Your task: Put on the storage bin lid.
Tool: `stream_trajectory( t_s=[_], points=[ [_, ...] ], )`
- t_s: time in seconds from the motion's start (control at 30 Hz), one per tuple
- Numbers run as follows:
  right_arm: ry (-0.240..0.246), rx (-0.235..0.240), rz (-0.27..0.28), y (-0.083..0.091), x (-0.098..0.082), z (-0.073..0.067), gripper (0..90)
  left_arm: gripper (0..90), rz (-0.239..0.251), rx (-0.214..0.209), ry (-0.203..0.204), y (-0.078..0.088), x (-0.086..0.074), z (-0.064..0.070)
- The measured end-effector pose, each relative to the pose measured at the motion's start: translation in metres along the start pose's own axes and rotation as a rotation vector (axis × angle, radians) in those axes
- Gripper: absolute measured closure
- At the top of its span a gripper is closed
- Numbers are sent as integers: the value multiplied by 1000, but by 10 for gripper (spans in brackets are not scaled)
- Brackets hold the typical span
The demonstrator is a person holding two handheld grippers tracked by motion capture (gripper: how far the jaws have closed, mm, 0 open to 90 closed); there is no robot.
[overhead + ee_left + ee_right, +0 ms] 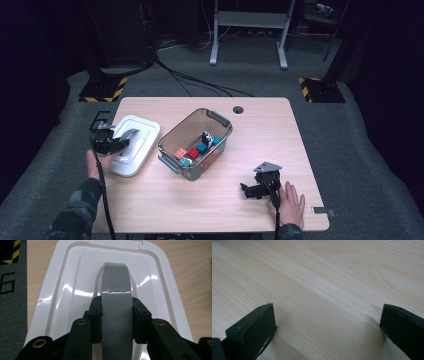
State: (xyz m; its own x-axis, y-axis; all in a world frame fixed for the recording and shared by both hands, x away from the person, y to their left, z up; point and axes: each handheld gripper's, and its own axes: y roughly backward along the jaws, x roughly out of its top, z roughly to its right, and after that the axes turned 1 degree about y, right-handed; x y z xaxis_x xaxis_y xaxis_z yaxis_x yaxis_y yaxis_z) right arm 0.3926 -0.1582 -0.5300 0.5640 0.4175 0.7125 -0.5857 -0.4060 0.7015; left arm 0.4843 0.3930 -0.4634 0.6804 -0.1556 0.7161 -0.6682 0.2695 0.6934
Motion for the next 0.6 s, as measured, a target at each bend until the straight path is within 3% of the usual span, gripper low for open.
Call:
stream_trajectory(
  t_s=[0.17,0.6],
  points=[
    [1,0,0,0,0,0,0,668,42,-7,15,18,9,3],
    [-1,0,0,0,0,0,0,668,97,-23,-27,57,40,21]
  ],
)
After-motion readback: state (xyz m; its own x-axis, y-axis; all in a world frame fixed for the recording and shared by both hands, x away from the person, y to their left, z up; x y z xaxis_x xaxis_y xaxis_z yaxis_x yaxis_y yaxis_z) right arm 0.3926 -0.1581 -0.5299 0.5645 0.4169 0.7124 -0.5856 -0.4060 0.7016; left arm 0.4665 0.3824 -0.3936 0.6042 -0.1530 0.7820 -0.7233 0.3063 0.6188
